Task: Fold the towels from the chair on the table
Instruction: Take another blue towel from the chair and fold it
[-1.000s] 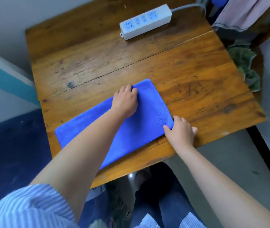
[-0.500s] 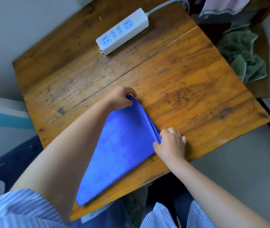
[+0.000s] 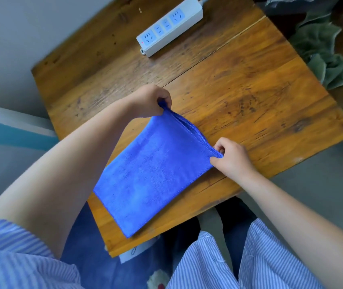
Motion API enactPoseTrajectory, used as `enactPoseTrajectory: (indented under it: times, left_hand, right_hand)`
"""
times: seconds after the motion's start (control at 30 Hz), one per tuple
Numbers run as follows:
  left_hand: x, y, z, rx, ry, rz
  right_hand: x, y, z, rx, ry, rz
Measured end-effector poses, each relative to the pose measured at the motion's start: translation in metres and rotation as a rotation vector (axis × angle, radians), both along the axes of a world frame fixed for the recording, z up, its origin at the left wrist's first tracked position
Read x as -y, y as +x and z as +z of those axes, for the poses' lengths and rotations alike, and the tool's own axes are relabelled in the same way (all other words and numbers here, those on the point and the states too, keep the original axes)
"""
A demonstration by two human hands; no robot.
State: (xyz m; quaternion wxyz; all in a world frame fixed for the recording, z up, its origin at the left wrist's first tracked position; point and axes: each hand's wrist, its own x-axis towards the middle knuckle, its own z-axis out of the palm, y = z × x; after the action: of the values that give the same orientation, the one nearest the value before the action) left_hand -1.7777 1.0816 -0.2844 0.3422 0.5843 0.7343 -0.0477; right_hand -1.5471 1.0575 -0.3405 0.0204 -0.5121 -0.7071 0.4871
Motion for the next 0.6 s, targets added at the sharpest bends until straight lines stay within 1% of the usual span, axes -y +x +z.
enactPoseTrajectory:
  times: [0.07,0.13,0.23,0.3,0.37,0.47,0.6]
  left_hand:
    - [0.009,0.000,0.002,0.000,0.053,-0.017]
    - [0.023,-0.001,0.005,0.007,0.111,-0.029]
    - [0.048,-0.005,0.009,0.009,0.213,-0.063]
    - [0.068,-0.011,0.011,-0.020,0.302,-0.115]
    - [0.090,-0.018,0.012,-0.058,0.380,-0.167]
    - [0.126,-0.032,0.011,-0.113,0.422,-0.206]
    - [0.177,-0.051,-0.002,-0.187,0.379,-0.197]
  right_hand:
    - [0.006,0.000,0.002,0.007,0.004,0.028]
    - [0.018,0.001,0.005,0.038,0.053,0.034]
    - [0.043,0.002,0.013,0.065,0.254,-0.001]
    - [0.067,-0.004,0.020,0.012,0.418,-0.012]
    - [0.091,-0.013,0.027,-0.043,0.528,-0.010]
    - [0.132,-0.031,0.028,-0.095,0.631,0.016]
    - [0.183,-0.057,0.021,-0.109,0.641,0.062]
